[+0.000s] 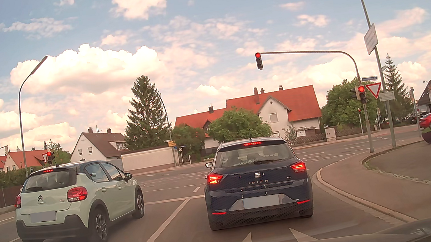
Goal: Follow the waypoints while adhering to traffic rules and regulations
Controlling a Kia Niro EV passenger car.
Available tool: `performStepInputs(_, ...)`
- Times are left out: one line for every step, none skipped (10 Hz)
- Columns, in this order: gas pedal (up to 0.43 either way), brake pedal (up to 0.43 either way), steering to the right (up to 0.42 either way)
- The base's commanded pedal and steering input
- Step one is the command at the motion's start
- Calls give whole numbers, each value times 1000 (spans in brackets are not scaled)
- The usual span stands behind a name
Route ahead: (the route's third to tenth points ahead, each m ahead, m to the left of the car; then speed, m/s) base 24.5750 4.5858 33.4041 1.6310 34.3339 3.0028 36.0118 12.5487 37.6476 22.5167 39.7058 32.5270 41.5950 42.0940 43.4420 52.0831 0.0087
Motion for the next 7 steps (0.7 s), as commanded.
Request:
performStepInputs(0,463,21)
performStepInputs(0,463,20)
performStepInputs(0,463,21)
performStepInputs(0,463,21)
performStepInputs(0,463,20)
performStepInputs(0,463,16)
performStepInputs(0,463,11)
